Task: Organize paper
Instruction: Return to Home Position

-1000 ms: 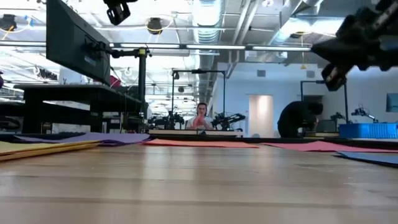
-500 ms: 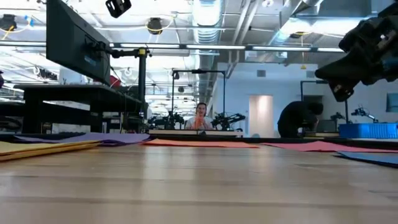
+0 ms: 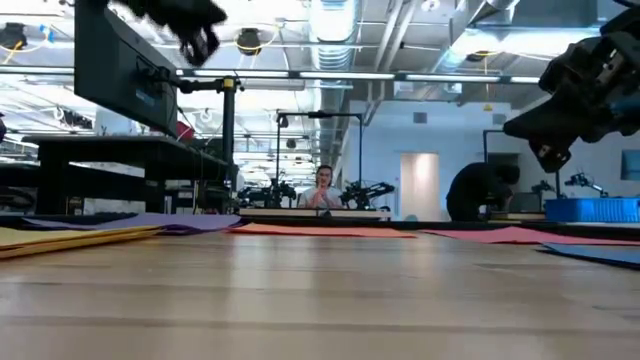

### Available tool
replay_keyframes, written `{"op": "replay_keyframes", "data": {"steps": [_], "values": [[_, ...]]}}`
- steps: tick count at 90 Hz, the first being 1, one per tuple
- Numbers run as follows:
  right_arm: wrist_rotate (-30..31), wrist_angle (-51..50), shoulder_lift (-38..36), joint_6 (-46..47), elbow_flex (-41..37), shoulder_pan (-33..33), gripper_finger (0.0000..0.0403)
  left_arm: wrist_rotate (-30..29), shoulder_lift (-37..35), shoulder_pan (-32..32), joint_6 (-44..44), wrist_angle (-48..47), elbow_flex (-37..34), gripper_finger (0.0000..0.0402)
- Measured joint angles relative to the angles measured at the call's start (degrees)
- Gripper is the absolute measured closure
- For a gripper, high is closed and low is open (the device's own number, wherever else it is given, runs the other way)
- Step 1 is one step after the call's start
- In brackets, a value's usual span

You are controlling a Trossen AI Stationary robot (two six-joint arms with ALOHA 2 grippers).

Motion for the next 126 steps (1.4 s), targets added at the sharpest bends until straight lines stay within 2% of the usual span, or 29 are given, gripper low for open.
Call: {"op": "replay_keyframes", "data": {"steps": [19, 34, 41, 58, 72, 81, 89, 95, 103, 109, 114, 126], "values": [[0.06, 0.32, 0.01, 0.01, -0.02, 0.00, 0.0401, 0.10, -3.90, -5.09, -12.12, 27.23, -21.26, 0.0400], [0.08, 0.38, -0.01, 0.01, -0.02, 0.00, 0.0401, -0.27, -9.89, -8.28, -15.70, 29.07, -29.43, 0.0400], [0.10, 0.43, 0.01, 0.01, -0.02, 0.00, 0.0401, -2.66, -12.87, -9.44, -13.98, 30.80, -31.24, 0.0400], [0.10, 0.45, 0.01, 0.01, -0.02, 0.00, 0.0401, -9.87, -21.80, -9.63, -8.65, 42.82, -39.84, 0.0400], [0.17, 0.46, 0.01, 0.05, -0.04, 0.00, 0.0401, -11.13, -28.42, -8.27, -6.13, 38.98, -40.20, 0.0400], [0.15, 0.49, 0.01, 0.05, -0.04, 0.00, 0.0401, -12.00, -32.17, -7.50, 1.17, 35.70, -40.27, 0.0400], [0.15, 0.49, 0.01, 0.04, -0.04, 0.00, 0.0401, -16.48, -36.09, -6.94, 12.65, 32.54, -40.31, 0.0400], [0.14, 0.49, -0.02, 0.04, -0.04, 0.00, 0.0401, -21.64, -39.24, -6.88, 15.17, 28.93, -40.35, 0.0400], [0.14, 0.49, 0.01, 0.04, -0.04, 0.00, 0.0401, -29.23, -44.07, -6.88, 13.82, 22.17, -40.38, 0.0400], [0.14, 0.48, -0.02, 0.05, -0.04, 0.00, 0.0401, -32.44, -48.05, -6.86, 9.67, 16.15, -40.41, 0.0400], [0.14, 0.47, 0.01, 0.04, -0.04, 0.00, 0.0401, -32.33, -51.29, -6.84, 5.77, 11.33, -40.39, 0.0400], [-0.01, 0.26, -0.02, 0.06, 0.01, 0.00, 0.0401, -29.49, -51.57, -6.87, -0.70, 11.11, -40.46, 0.0400]]}}
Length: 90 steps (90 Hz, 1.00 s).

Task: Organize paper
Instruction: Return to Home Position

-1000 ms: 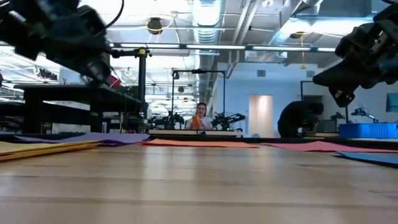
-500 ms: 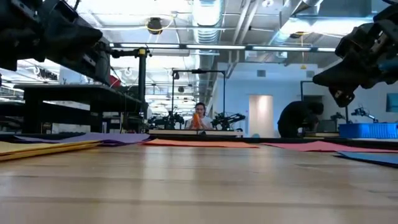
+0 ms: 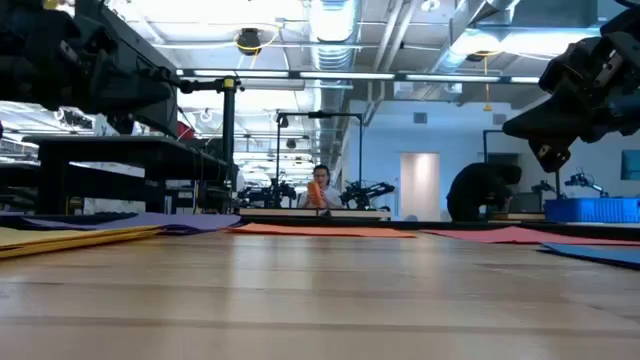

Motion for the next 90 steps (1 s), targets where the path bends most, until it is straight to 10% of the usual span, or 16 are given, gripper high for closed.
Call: {"op": "replay_keyframes", "data": {"steps": [90], "values": [[0.00, -0.36, -0.04, -0.02, 0.10, 0.00, 0.0401, -0.04, 1.88, 0.02, 1.02, -0.02, -0.09, 0.0400]]}}
